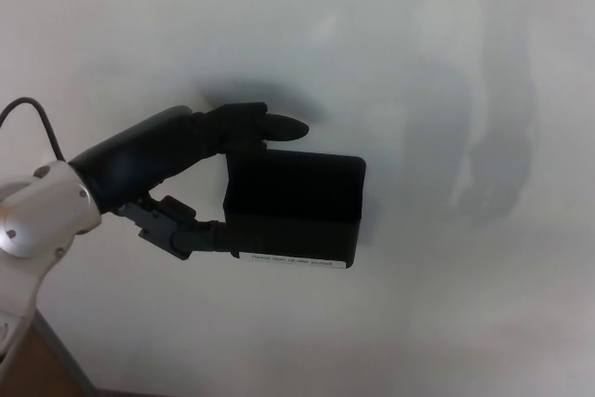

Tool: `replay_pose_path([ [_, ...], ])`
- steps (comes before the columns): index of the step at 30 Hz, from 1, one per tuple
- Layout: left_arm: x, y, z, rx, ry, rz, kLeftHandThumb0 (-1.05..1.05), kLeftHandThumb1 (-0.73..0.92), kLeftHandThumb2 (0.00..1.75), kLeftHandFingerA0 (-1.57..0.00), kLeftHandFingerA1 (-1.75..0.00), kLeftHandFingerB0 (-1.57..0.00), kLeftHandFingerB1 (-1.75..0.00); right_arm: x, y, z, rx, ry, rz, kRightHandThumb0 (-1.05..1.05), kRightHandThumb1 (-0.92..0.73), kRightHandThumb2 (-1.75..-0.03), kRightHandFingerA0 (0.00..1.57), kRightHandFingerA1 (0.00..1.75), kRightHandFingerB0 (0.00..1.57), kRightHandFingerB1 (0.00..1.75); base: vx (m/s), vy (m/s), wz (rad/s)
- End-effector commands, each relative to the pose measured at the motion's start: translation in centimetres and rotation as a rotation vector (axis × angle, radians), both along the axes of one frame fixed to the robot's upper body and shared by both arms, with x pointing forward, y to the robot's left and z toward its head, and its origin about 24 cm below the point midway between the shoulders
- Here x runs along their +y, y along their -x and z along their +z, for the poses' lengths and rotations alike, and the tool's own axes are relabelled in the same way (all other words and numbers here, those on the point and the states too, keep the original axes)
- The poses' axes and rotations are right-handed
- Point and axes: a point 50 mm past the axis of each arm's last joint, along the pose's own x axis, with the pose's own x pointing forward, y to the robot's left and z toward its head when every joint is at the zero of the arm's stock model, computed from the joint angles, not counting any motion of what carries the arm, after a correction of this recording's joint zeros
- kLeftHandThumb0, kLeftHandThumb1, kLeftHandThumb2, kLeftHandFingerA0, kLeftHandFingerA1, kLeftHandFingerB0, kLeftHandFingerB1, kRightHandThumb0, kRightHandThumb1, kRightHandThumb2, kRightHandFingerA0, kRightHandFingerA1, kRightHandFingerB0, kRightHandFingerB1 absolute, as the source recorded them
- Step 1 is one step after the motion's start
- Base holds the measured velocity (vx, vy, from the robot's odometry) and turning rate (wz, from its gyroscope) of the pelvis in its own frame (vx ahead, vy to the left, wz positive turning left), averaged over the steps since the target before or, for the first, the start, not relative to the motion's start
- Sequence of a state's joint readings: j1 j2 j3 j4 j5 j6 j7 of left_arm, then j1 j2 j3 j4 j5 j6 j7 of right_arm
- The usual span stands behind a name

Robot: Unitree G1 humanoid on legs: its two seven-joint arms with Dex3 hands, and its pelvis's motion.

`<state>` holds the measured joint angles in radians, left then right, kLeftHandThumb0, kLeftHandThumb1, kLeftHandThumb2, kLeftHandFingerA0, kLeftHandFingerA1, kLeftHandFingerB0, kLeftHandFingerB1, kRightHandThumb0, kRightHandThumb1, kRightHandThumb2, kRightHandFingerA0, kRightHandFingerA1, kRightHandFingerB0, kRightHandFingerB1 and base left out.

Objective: A magnetic marker holder is on the left hand side of the white board, the robot put the index and middle finger into the opening of the container and pull off the magnetic holder and hand it to a human on the left hand side.

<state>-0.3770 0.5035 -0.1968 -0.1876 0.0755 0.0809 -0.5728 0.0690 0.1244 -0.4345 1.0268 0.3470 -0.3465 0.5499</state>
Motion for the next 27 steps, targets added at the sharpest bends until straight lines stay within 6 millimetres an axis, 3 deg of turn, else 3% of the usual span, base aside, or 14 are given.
replay_pose_path([
  [1, 0.1, -0.2, 0.0, 0.02, -0.025, 0.018, -0.79, 0.6, 0.59, -0.22, -0.32, -0.21, -0.28, -0.5, -0.2, 0.2, -0.01, 0.015, -0.009, -0.63, -0.77, -0.62, 0.54, 0.61, 0.49, 0.44, 0.0, 0.0, 0.0],
  [9, -0.1, -0.2, 0.2, 0.01, -0.09, 0.001, -0.79, 0.61, 0.6, -0.24, -0.33, -0.23, -0.28, -0.5, -0.5, 0.3, -0.02, 0.018, 0.003, -0.64, -0.76, -0.62, 0.51, 0.6, 0.48, 0.44, 0.0, 0.0, 0.0],
  [12, -0.1, -0.3, -0.6, 0.02, -0.195, -0.036, -0.79, 0.6, 0.59, -0.26, -0.33, -0.24, -0.29, -0.5, -0.7, 0.4, -0.028, 0.015, 0.002, -0.63, -0.76, -0.63, 0.52, 0.6, 0.48, 0.45, 0.0, 0.0, 0.0],
  [27, 0.5, -0.4, -2.1, 0.066, -0.321, -0.052, -0.81, 0.6, 0.59, -0.28, -0.33, -0.23, -0.28, -0.4, -1.5, 0.7, -0.039, 0.03, 0.027, -0.63, -0.78, -0.63, 0.5, 0.57, 0.44, 0.43, 0.0, 0.0, 0.0],
])
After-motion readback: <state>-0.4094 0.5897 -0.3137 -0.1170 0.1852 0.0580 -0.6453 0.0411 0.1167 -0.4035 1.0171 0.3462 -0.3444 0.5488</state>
